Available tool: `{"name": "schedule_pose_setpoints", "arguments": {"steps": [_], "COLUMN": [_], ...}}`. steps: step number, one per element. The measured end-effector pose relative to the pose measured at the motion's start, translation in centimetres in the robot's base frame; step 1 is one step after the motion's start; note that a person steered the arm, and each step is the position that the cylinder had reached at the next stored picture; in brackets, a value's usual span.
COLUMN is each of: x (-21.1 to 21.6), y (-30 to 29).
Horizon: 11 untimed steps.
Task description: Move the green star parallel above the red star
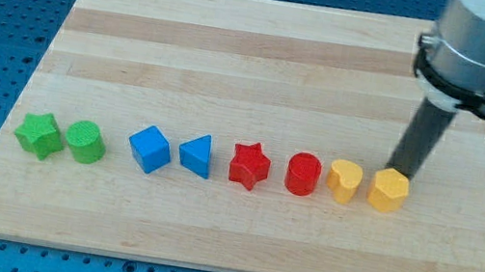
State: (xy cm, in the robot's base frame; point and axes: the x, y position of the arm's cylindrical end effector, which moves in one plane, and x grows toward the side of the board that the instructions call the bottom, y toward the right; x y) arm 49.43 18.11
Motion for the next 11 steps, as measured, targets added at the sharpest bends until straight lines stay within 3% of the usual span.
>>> {"name": "schedule_pose_setpoints", "arguments": {"steps": [2, 3, 4, 8, 9, 11], "x": [5.4, 9.4, 10.1, 8.2, 6.5, 0.3], "y": [4.5, 1.5, -7.2, -41.0, -45.1, -43.3]}}
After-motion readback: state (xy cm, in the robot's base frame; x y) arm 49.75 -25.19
